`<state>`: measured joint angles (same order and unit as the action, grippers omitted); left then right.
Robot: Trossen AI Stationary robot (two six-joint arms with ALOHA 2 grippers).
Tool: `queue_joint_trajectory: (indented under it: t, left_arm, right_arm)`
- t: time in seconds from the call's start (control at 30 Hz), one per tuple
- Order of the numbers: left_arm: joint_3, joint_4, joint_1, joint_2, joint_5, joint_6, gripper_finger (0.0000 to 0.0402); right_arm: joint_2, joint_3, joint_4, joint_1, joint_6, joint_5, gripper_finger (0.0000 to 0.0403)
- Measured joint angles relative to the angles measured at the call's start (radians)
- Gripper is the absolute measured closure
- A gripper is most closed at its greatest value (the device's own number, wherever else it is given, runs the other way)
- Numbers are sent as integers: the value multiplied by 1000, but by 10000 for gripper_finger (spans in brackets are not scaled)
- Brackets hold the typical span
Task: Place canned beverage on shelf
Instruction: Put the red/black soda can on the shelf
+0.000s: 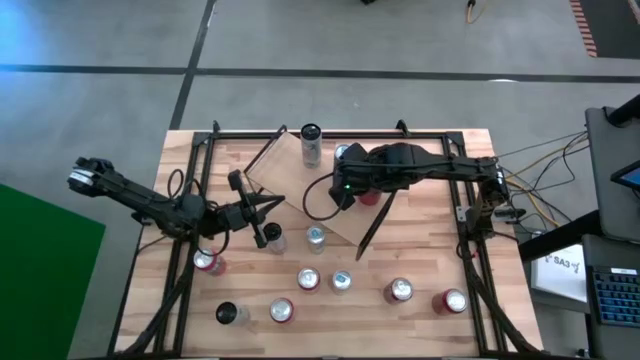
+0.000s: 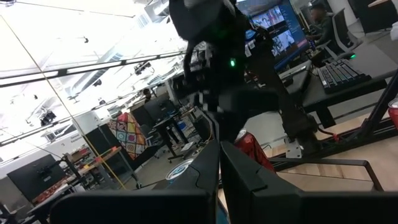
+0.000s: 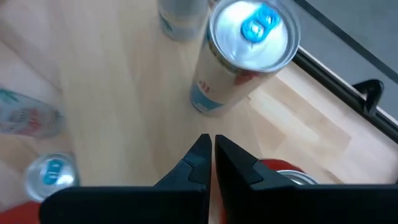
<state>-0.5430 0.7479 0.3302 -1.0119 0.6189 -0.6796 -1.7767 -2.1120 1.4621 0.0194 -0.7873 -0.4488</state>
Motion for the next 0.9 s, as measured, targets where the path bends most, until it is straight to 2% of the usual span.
queue_joint_trajectory:
  t: [0.23, 0.37, 0.77, 0.9]
  left_arm:
    - [0, 0, 0, 0, 0, 0, 402]
    - [0, 0, 0, 0, 0, 0, 402]
    - [0, 0, 0, 0, 0, 8, 402]
    - [0, 0, 0, -1, 0, 9, 402]
  right_arm:
    - [1, -98, 6, 7, 30, 6, 390]
    - [1, -147, 105, -3, 29, 3, 390]
    - [56, -108, 109, -88, 100, 5, 390]
    - [94, -72, 108, -113, 126, 52, 390]
